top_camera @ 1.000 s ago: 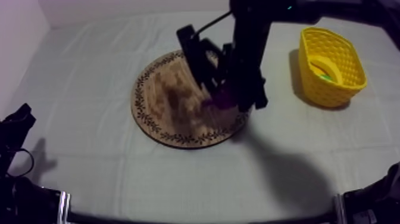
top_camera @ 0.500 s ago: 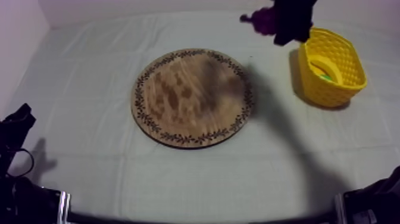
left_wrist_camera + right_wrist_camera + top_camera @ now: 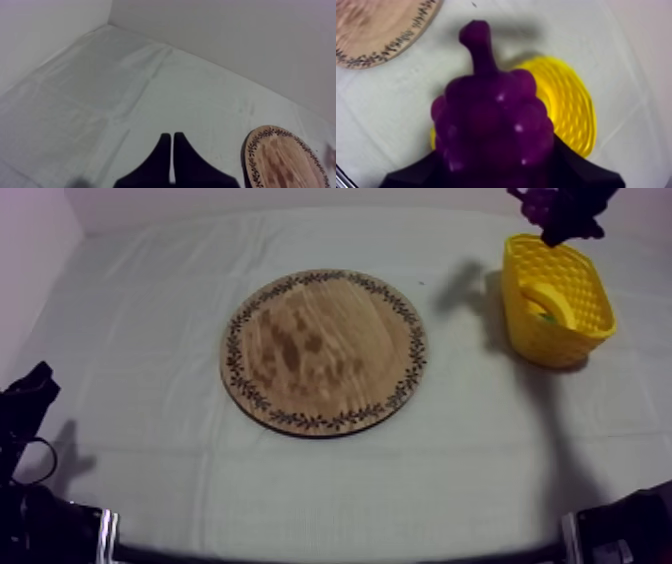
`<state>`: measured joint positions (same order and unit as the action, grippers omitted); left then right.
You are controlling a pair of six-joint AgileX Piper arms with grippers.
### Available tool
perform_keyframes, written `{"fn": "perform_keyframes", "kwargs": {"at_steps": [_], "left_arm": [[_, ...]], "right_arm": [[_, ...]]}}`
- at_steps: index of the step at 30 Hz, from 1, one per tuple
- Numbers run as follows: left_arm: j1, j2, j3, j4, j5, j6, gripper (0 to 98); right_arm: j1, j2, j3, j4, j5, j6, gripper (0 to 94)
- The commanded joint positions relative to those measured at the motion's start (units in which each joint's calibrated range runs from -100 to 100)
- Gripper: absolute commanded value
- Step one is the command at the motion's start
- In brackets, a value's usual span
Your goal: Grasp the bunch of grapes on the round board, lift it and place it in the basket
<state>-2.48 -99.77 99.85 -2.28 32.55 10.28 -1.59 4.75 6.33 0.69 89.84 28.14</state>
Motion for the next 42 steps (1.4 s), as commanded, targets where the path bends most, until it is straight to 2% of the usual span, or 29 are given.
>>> {"fn": "perform_keyframes", "kwargs": {"at_steps": [1, 3, 6, 8, 11, 15, 19, 22, 27, 30, 33, 36, 42], "left_arm": [[-0.01, 0.03, 0.04, 0.01, 0.03, 0.00, 0.0], [-0.01, 0.03, 0.04, 0.01, 0.03, 0.00, 0.0], [-0.01, 0.03, 0.04, 0.01, 0.03, 0.00, 0.0], [-0.01, 0.03, 0.04, 0.01, 0.03, 0.00, 0.0], [-0.01, 0.03, 0.04, 0.01, 0.03, 0.00, 0.0], [-0.01, 0.03, 0.04, 0.01, 0.03, 0.00, 0.0], [-0.01, 0.03, 0.04, 0.01, 0.03, 0.00, 0.0], [-0.01, 0.03, 0.04, 0.01, 0.03, 0.00, 0.0], [-0.01, 0.03, 0.04, 0.01, 0.03, 0.00, 0.0], [-0.01, 0.03, 0.04, 0.01, 0.03, 0.00, 0.0], [-0.01, 0.03, 0.04, 0.01, 0.03, 0.00, 0.0], [-0.01, 0.03, 0.04, 0.01, 0.03, 0.00, 0.0], [-0.01, 0.03, 0.04, 0.01, 0.03, 0.00, 0.0]], "right_arm": [[1.18, 0.04, 3.30, 0.77, -1.98, -0.77, 34.6], [1.97, 0.12, 5.13, 1.34, -3.09, -1.29, 40.3], [2.46, 1.00, 6.80, 2.73, -2.73, -2.46, 66.9], [2.39, 1.77, 7.28, 3.56, -2.00, -3.40, 79.5], [2.94, 1.92, 7.52, 3.31, -1.45, -3.49, 86.9], [3.56, -0.56, 7.85, 2.52, -1.12, -2.90, 87.1], [4.00, -6.58, 8.93, 0.75, -1.12, -1.59, 80.1], [4.27, -13.57, 10.84, -1.43, -1.19, -0.32, 69.8], [4.04, -26.61, 15.53, -5.81, -2.44, -0.41, 41.3], [2.96, -35.46, 20.96, -8.02, -6.36, -1.44, 20.4], [2.00, -45.18, 29.34, -10.21, -12.75, -2.27, 8.6], [0.90, -54.61, 39.65, -11.99, -20.57, -3.09, 3.4], [-0.62, -68.81, 60.26, -13.38, -34.54, -4.77, 0.7]]}}
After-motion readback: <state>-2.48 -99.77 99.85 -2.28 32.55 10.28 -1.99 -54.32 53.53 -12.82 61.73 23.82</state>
